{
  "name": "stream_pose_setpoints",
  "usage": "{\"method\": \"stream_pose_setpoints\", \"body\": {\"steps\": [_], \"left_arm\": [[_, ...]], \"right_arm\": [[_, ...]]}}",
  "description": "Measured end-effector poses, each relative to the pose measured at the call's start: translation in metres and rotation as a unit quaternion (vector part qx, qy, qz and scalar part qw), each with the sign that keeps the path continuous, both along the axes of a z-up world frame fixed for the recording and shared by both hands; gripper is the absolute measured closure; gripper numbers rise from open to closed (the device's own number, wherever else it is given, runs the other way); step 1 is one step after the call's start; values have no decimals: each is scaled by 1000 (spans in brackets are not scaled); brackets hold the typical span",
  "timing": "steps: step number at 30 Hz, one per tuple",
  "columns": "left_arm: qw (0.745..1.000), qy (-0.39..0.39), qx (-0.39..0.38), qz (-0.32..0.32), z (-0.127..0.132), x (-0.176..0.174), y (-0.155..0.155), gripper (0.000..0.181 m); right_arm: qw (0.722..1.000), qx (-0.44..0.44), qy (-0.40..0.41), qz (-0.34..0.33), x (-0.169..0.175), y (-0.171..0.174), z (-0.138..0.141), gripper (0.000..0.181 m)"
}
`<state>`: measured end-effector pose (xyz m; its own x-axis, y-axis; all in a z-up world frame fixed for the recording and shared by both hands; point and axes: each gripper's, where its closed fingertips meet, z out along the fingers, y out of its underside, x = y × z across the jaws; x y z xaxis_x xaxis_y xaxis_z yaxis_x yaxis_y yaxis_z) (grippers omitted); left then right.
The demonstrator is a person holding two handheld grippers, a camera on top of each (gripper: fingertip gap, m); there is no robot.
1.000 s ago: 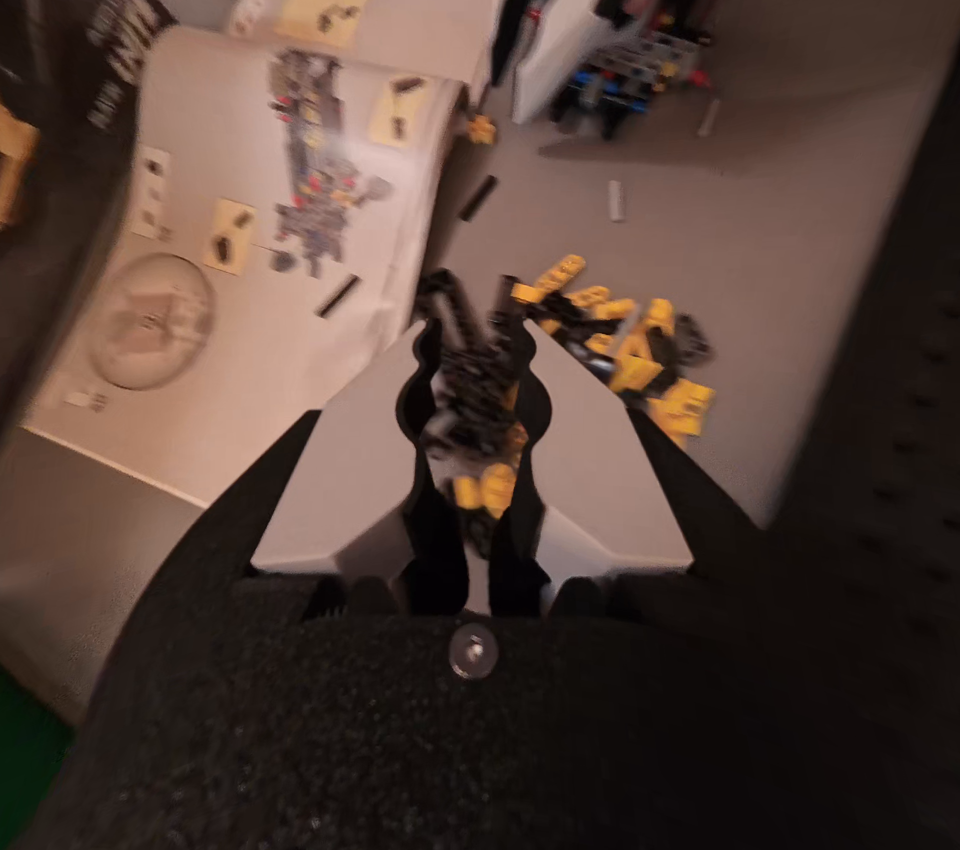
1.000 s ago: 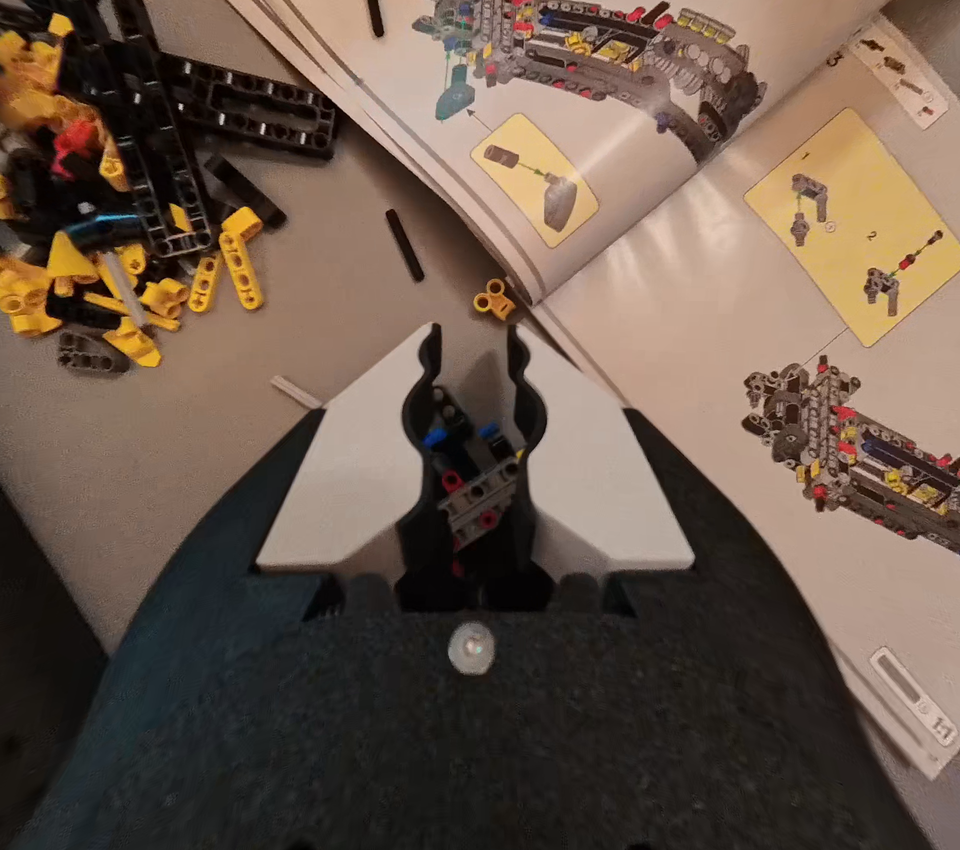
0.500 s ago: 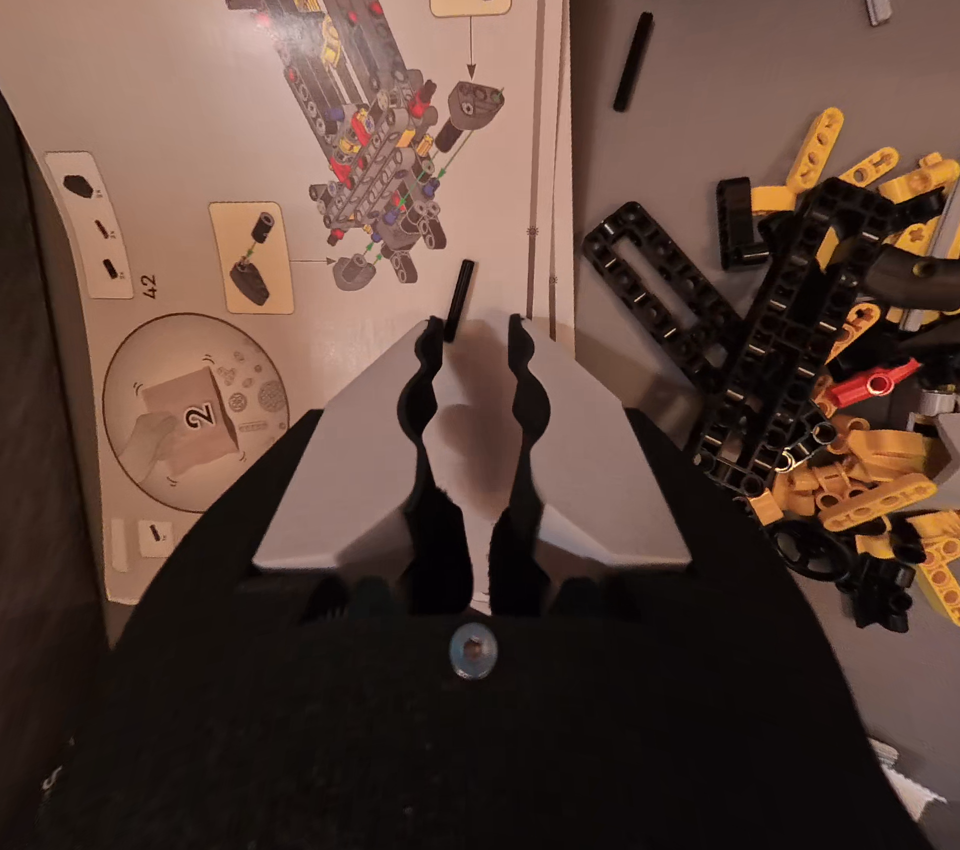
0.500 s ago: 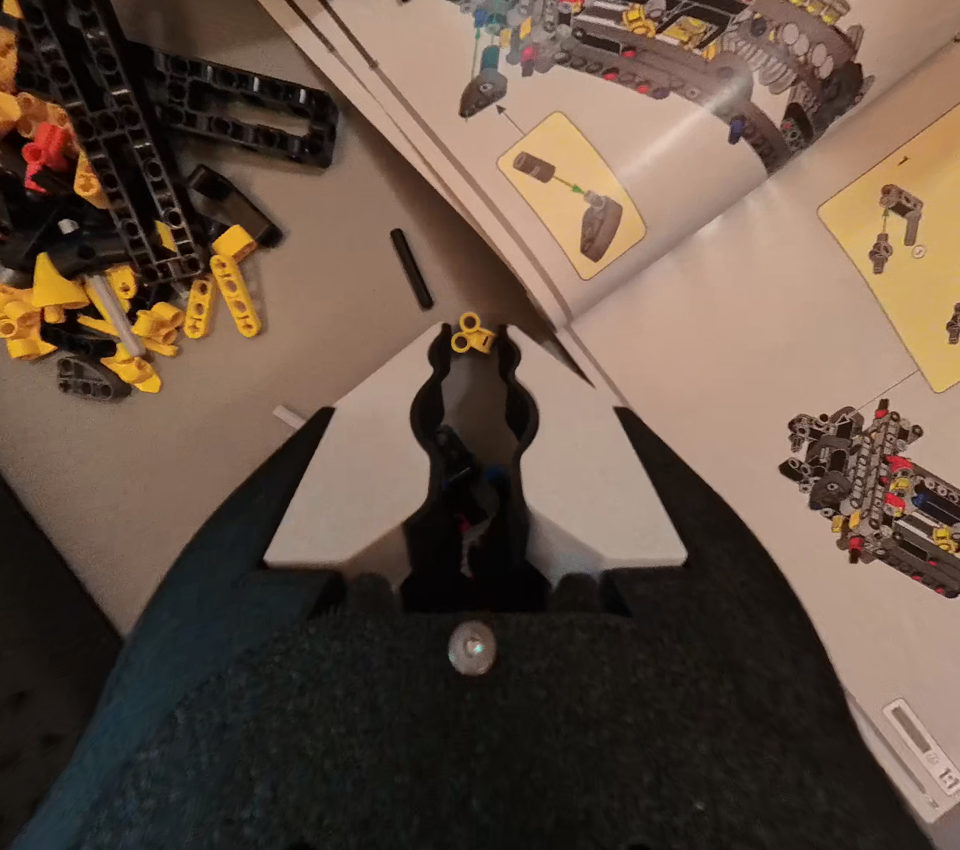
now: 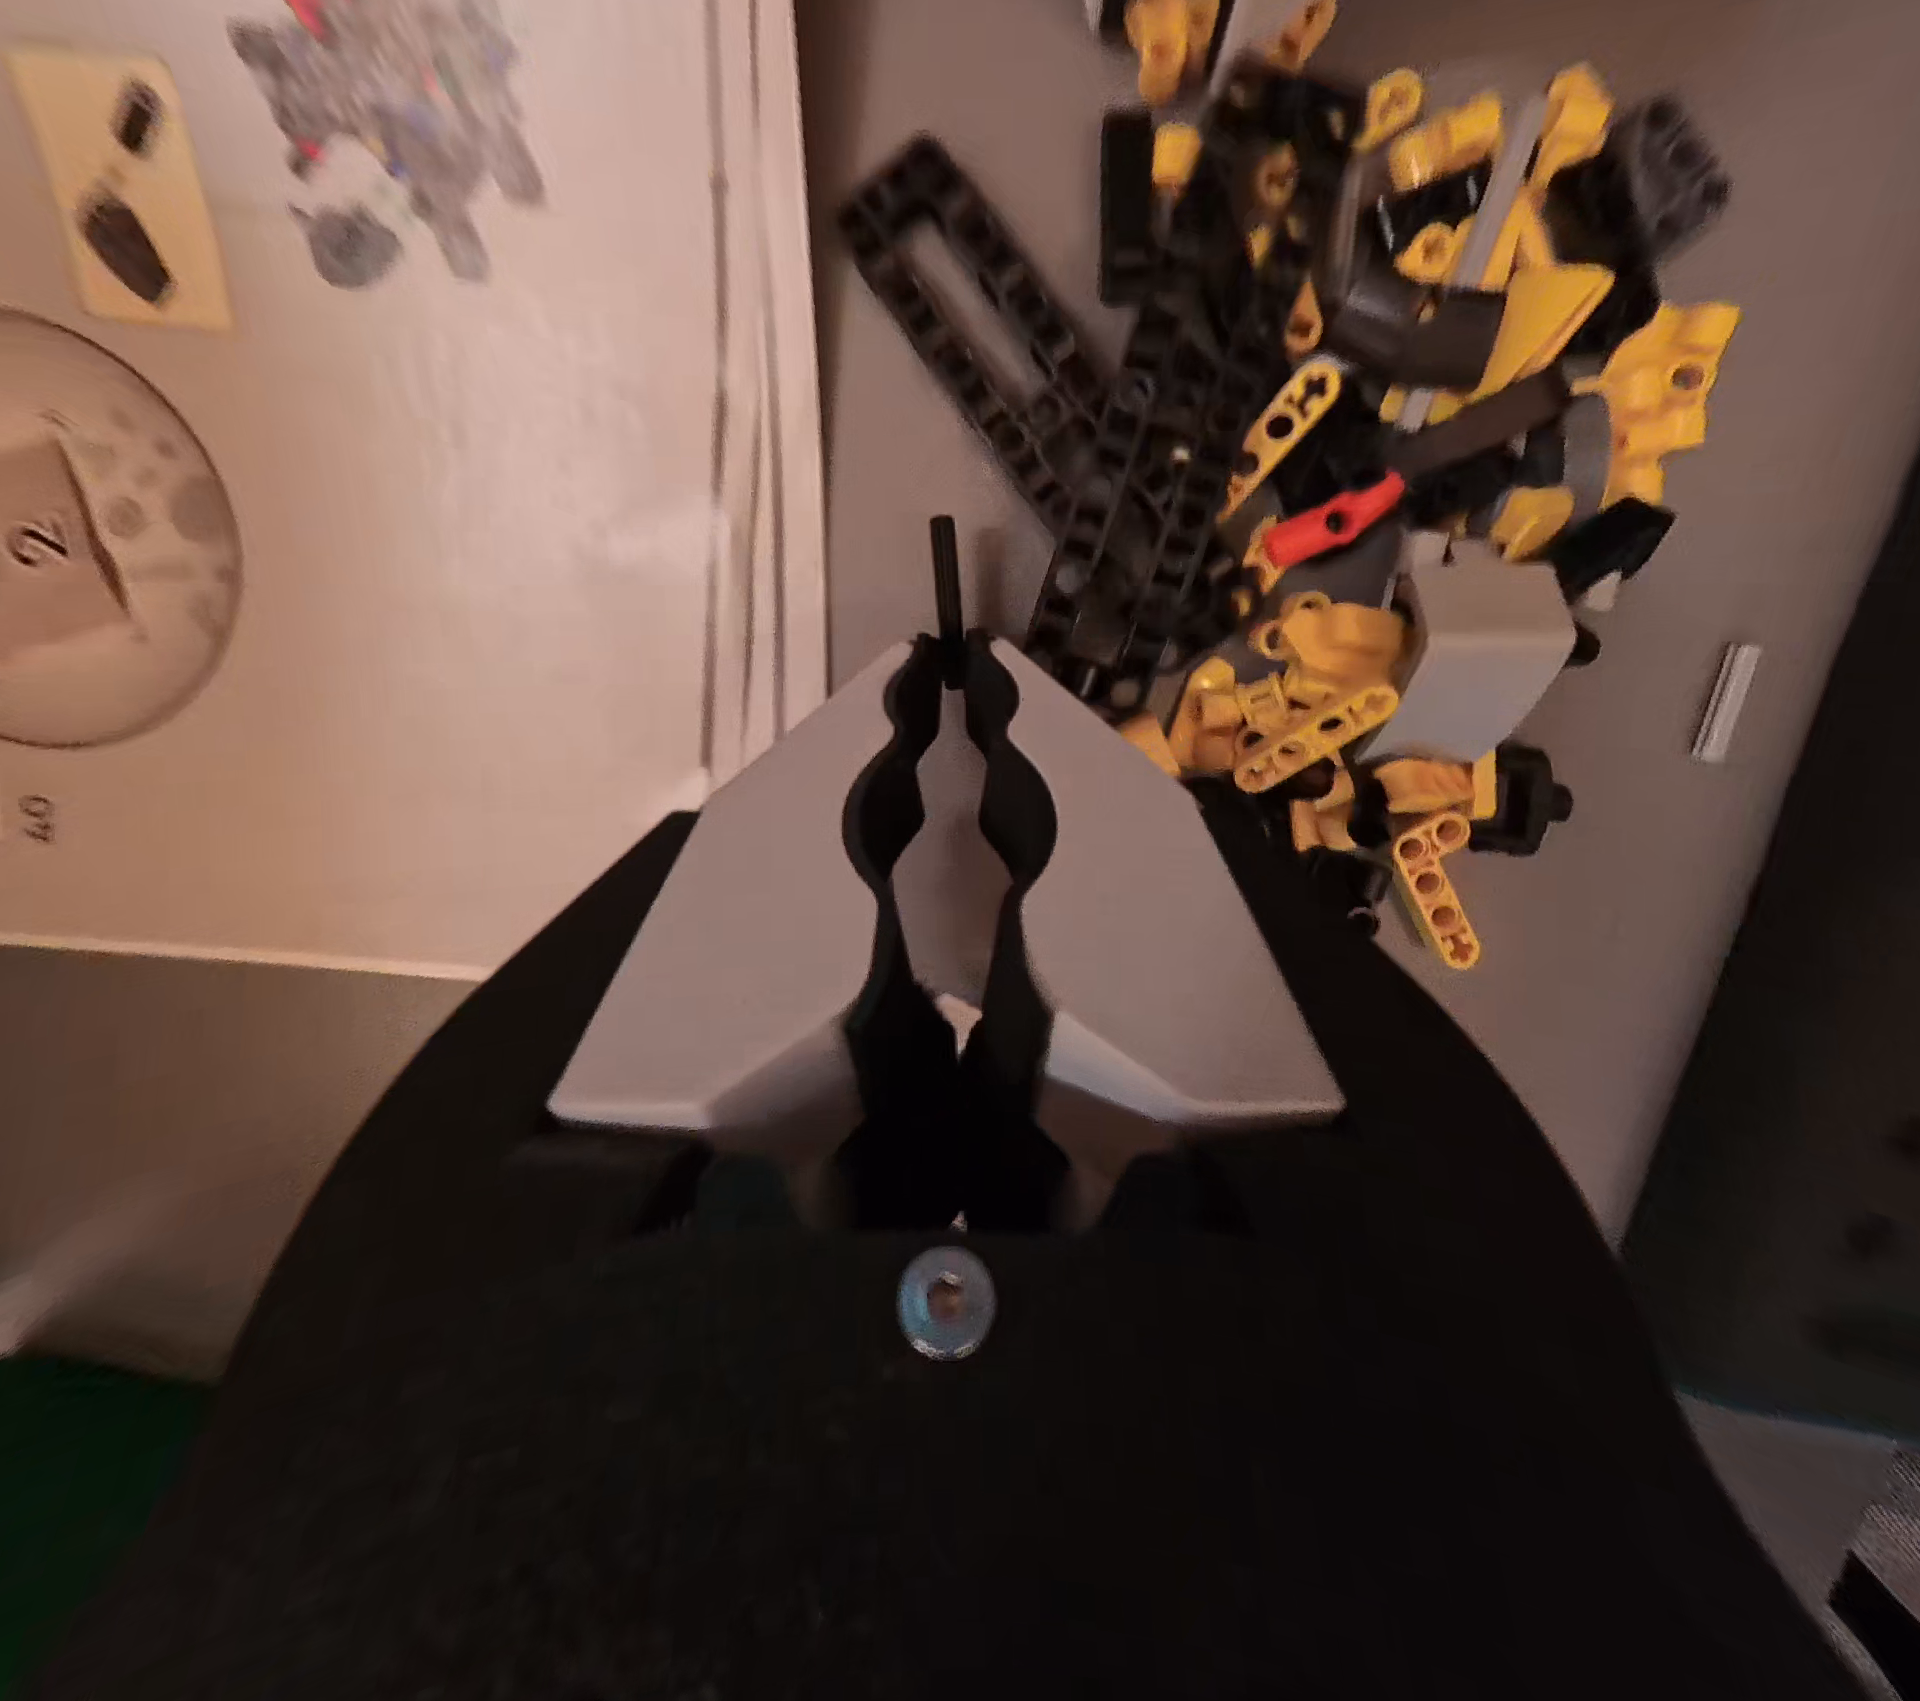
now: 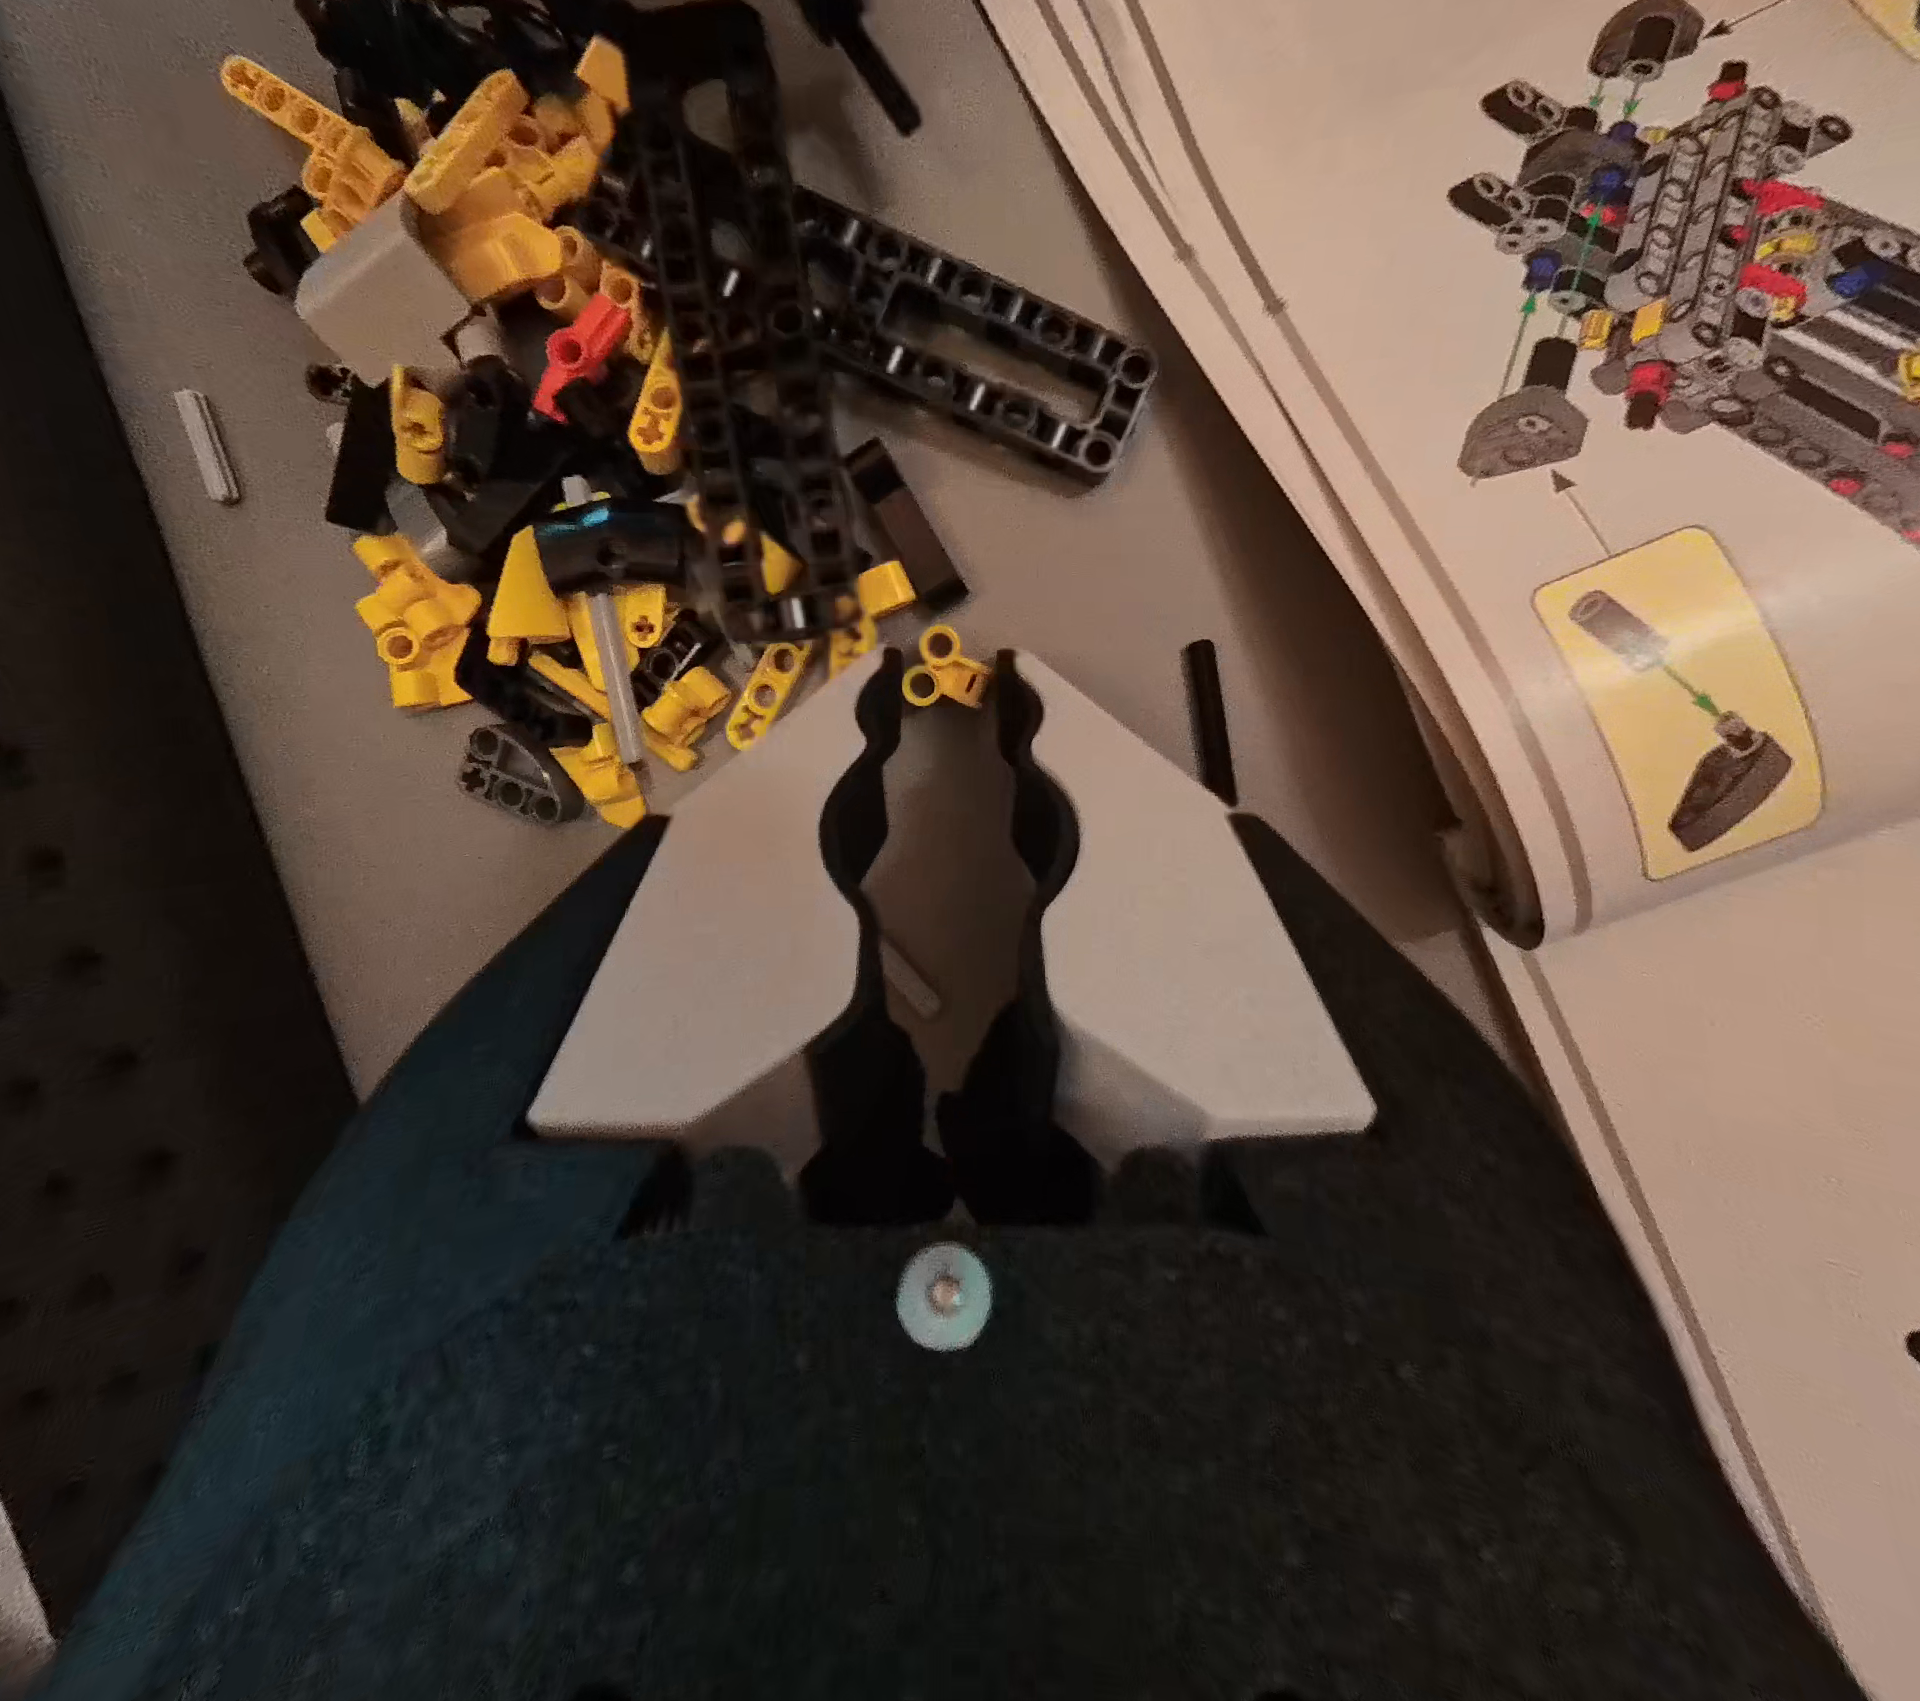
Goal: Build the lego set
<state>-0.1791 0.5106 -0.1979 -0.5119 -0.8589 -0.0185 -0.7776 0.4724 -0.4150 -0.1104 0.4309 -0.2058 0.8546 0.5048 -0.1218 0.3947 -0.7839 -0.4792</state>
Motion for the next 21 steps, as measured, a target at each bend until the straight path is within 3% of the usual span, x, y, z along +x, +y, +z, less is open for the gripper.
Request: {"method": "stream_pose_setpoints", "body": {"steps": [3,8,12,15,16,21], "left_arm": [[999,24,18,12,-11,-8,3,179],[1000,1,-13,15,-3,-6,-5,174],[999,0,-6,36,0,-12,0,165],[998,-14,4,59,6,-19,5,163],[997,-24,6,68,9,-20,6,163],[989,-93,12,115,31,-18,5,163]], "right_arm": [[1000,15,-3,-3,9,-5,10,156],[998,30,-13,-55,54,0,19,157],[999,5,-43,-19,52,7,-3,156],[998,7,-55,-6,48,14,-3,178],[998,4,-55,-2,45,14,-3,178],[999,-15,-22,36,7,11,-3,178]]}}
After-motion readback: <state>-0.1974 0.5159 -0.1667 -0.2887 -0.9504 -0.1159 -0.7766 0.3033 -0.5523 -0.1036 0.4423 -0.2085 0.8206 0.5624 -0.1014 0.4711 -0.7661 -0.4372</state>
